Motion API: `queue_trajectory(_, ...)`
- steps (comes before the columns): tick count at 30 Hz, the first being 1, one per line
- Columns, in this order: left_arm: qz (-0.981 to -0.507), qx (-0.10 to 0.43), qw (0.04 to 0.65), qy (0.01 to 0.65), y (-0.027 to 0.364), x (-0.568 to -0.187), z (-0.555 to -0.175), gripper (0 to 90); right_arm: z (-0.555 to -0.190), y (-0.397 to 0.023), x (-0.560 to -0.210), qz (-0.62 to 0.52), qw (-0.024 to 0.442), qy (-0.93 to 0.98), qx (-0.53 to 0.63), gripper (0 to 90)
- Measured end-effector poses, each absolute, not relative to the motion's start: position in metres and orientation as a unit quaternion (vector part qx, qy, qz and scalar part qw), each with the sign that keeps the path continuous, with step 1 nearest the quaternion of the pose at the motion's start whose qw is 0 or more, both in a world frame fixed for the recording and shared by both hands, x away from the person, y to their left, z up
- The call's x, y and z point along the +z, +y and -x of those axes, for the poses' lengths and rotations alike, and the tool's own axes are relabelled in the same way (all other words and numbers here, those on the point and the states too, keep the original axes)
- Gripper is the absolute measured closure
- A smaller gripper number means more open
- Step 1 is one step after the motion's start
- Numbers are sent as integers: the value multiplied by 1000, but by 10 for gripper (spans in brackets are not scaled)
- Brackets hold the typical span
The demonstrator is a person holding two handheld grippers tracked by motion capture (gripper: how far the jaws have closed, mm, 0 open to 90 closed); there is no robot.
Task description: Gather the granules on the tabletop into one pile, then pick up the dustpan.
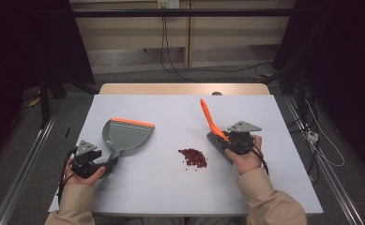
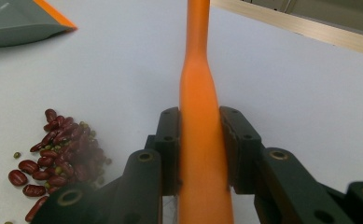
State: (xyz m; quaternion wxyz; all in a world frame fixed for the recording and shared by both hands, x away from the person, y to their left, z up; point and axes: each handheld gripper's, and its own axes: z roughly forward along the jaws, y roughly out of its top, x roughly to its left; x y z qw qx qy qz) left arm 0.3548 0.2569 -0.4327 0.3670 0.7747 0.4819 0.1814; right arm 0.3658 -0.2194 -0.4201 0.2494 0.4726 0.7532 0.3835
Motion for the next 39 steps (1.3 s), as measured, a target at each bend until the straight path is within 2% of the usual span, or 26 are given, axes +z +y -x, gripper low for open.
queue_trajectory(5,-792,156,348,476,251,-434,-370,466,-366,-220,-420,-473,248,753,384,708)
queue_trajectory(11,-810,129,323,473,238,-439,-383,520,-367,-220,-419,-471,246,756,383,708)
queue_trajectory(15,-813,125,311,477,236,-440,-388,601,-367,-220,-419,-471,247,756,382,709)
queue_trajectory(29,-806,135,336,468,245,-432,-383,627,-367,-220,-420,-470,246,754,388,712)
queue_trajectory(39,-825,118,365,415,238,-419,-370,628,-366,-220,-421,-463,247,755,392,713)
